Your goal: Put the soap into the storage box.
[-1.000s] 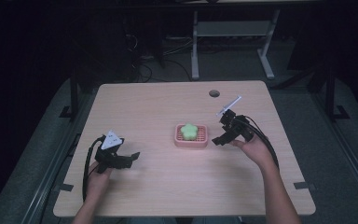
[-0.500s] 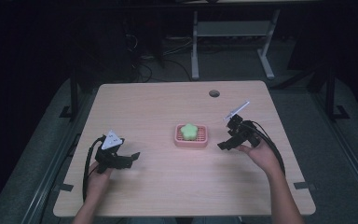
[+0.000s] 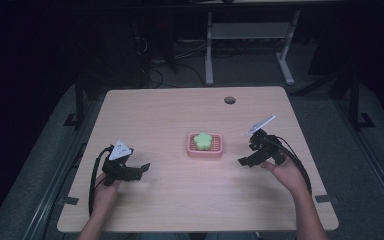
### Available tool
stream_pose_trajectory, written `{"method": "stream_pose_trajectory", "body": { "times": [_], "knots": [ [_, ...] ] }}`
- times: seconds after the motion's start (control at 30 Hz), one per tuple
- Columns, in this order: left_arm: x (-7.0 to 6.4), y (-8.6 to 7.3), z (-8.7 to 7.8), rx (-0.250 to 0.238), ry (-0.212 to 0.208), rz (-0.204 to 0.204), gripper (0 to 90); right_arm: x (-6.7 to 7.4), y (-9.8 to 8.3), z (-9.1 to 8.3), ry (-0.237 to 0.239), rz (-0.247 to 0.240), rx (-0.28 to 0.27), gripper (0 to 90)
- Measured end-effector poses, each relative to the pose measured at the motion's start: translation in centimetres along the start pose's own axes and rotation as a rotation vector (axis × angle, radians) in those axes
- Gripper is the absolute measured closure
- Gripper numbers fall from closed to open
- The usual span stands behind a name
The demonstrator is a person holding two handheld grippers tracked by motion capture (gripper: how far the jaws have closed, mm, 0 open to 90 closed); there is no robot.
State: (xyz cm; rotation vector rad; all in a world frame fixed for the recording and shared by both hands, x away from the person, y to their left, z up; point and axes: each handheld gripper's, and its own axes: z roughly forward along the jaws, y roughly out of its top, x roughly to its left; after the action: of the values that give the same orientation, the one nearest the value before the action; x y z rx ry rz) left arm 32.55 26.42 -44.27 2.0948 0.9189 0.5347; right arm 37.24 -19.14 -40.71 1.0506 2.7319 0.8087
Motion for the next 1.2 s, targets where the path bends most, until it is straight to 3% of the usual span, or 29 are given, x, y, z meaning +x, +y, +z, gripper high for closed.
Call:
{"method": "stream_pose_trajectory", "body": {
  "times": [1.2],
  "knots": [
    [0.0,-0.1,0.2,0.011,0.001,-0.002,14.4,0.9,-7.3,-2.1,-0.024,0.070,-0.045,22.8]
  ]
}}
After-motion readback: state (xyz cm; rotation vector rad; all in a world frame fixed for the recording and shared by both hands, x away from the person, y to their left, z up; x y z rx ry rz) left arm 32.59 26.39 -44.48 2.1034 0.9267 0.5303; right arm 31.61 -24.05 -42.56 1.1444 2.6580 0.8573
